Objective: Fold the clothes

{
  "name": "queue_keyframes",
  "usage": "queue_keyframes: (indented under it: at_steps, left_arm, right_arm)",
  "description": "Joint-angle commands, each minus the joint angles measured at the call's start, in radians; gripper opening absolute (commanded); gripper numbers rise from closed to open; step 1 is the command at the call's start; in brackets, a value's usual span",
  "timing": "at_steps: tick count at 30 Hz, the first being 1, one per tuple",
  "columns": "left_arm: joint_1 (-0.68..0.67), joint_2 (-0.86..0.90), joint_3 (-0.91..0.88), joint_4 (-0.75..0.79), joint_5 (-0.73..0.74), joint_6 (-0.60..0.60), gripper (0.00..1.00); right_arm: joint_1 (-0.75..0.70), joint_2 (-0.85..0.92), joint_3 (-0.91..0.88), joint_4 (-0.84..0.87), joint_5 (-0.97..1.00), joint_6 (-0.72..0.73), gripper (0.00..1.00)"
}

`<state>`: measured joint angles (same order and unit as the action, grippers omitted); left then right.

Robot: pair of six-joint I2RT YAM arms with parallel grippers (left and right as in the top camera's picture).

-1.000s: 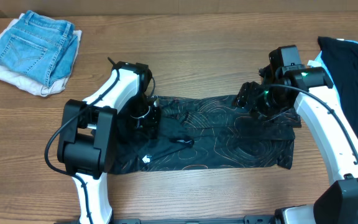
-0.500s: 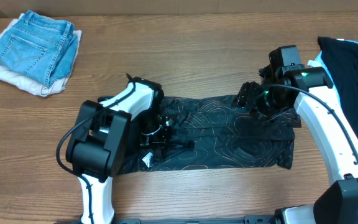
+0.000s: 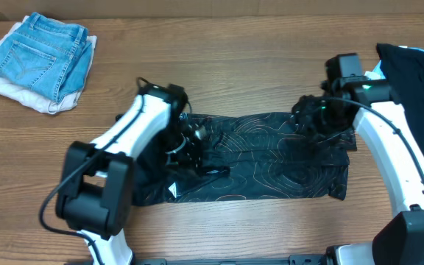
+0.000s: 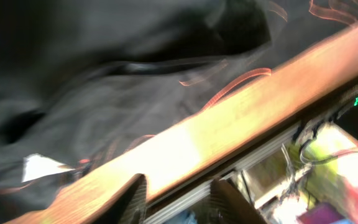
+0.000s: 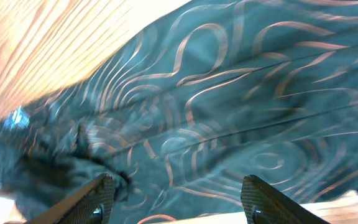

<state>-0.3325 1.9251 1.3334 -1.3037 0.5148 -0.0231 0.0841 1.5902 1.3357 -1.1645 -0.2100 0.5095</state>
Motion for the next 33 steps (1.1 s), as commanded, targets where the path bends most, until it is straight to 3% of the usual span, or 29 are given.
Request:
queue_keyframes:
  at_steps: [1, 6, 9, 12, 13, 16, 20, 27, 33]
  left_arm:
    - [0.096, -0.035, 0.026, 0.022, -0.073, -0.045, 0.54]
    - [0.196, -0.032, 0.025, 0.034, -0.089, -0.042, 0.69]
    - [0.222, -0.032, 0.024, 0.043, -0.089, -0.032, 0.69]
    - [0.222, -0.032, 0.023, 0.055, -0.09, -0.033, 0.64]
    - [0.221, -0.032, 0.023, 0.065, -0.106, -0.039, 0.63]
    - [0.222, -0.032, 0.023, 0.092, -0.164, -0.089, 0.59]
    - [0.226, -0.032, 0.023, 0.125, -0.232, -0.161, 0.59]
    - [0.245, -0.032, 0.023, 0.15, -0.237, -0.183, 0.73]
    - [0.245, -0.032, 0.023, 0.156, -0.237, -0.183, 0.78]
  right_arm:
    - [-0.084, -0.017, -0.002, -0.003, 0.068, 0.013, 0.7]
    - [-0.183, -0.017, -0.002, -0.049, 0.092, -0.061, 0.7]
    - [-0.191, -0.017, -0.006, -0.073, -0.044, -0.174, 0.69]
    - [-0.161, -0.017, -0.027, -0.088, -0.232, -0.276, 0.55]
    - [-0.124, -0.017, -0.054, -0.076, -0.313, -0.302, 0.43]
    - [-0.03, -0.017, -0.119, 0.0, -0.396, -0.3, 0.33]
    - [0.105, -0.017, -0.22, 0.185, -0.443, -0.175, 0.31]
    - [0.323, 0.029, -0.316, 0.493, -0.444, 0.024, 0.28]
    - [0.399, 0.14, -0.316, 0.575, -0.443, 0.101, 0.26]
